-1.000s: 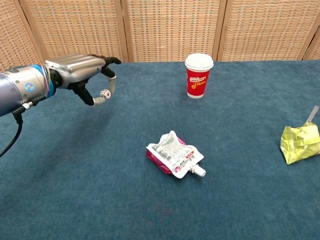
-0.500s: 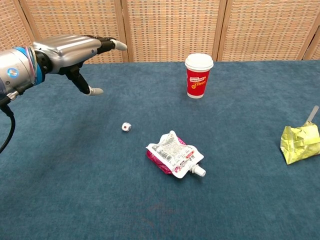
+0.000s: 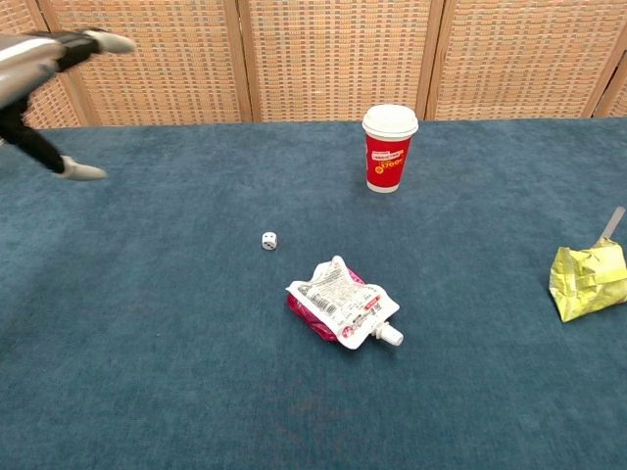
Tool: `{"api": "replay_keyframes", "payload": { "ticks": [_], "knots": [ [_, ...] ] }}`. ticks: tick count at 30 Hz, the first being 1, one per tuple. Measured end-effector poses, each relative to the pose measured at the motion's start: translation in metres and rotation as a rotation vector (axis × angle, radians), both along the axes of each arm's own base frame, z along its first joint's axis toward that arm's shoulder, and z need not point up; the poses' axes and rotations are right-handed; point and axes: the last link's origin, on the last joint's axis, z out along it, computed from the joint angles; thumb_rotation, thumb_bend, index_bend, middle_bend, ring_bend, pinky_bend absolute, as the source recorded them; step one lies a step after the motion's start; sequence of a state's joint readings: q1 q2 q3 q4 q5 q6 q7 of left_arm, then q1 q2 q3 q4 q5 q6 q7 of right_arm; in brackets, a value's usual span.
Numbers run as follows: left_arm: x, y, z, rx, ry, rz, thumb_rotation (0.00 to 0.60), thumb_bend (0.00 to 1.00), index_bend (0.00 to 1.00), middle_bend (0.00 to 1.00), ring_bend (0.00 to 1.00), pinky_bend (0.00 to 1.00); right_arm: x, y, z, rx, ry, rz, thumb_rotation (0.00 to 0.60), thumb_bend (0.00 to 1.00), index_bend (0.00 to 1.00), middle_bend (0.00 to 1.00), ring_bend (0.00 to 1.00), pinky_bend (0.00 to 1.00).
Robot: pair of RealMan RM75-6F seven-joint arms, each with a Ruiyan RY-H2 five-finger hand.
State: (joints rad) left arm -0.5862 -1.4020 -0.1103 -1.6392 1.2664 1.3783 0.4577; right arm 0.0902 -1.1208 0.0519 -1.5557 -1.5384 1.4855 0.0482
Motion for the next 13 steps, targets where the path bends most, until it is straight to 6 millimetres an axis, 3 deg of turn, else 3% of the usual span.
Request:
{"api": "replay_keyframes", "payload": {
  "ticks": [6, 13],
  "knots": [
    [-0.05, -0.048, 0.031, 0.061, -0.007, 0.095, 0.6, 0.0, 0.0, 0.0, 0.0, 0.0, 0.0, -0.002, -0.003, 0.006, 0.017, -0.001, 0.6, 0.0, 0.0, 0.0, 0.0, 0.0],
    [-0.088, -0.093, 0.046, 0.068, 0.022, 0.179, 0.6, 0.0, 0.0, 0.0, 0.0, 0.0, 0.005, -0.001, -0.008, 0.026, 0.044, 0.016, 0.6, 0.0, 0.0, 0.0, 0.0, 0.0]
  ]
}}
